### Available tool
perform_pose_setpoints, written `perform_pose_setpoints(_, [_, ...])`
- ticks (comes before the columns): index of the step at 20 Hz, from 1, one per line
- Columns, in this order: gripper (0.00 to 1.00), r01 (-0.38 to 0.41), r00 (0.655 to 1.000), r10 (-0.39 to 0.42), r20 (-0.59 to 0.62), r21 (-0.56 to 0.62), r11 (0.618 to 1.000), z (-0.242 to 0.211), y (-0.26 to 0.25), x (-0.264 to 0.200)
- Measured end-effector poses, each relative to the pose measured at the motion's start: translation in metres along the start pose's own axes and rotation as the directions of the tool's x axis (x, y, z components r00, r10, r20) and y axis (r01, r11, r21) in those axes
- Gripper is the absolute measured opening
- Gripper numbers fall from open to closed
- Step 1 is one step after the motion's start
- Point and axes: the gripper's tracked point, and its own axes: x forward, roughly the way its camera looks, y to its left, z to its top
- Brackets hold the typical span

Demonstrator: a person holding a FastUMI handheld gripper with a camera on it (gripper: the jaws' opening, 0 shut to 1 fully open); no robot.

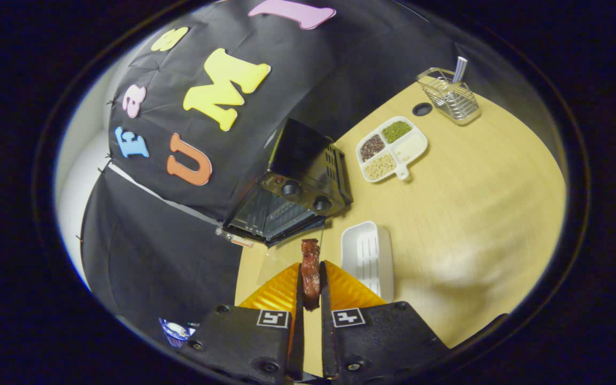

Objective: Open the toaster oven, put the food inside, and close the toaster oven door.

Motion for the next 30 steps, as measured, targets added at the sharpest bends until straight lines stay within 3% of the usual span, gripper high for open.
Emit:
perform_pose_setpoints(8, [0.16, 0.024, 0.991, -0.033, 0.128, 0.072, 0.997, -0.019, 0.074, 0.088])
perform_pose_setpoints(13, [0.16, 0.035, 0.953, -0.084, 0.292, 0.169, 0.985, -0.010, 0.105, 0.152])
perform_pose_setpoints(19, [0.16, -0.107, 0.894, -0.097, 0.437, 0.419, 0.902, 0.003, 0.114, 0.228])
perform_pose_setpoints(23, [0.16, -0.110, 0.843, -0.176, 0.509, 0.482, 0.869, 0.016, 0.100, 0.263])
perform_pose_setpoints(26, [0.17, -0.093, 0.827, -0.234, 0.512, 0.535, 0.840, 0.018, 0.092, 0.289])
perform_pose_setpoints(30, [0.17, -0.076, 0.816, -0.261, 0.516, 0.544, 0.836, 0.019, 0.085, 0.313])
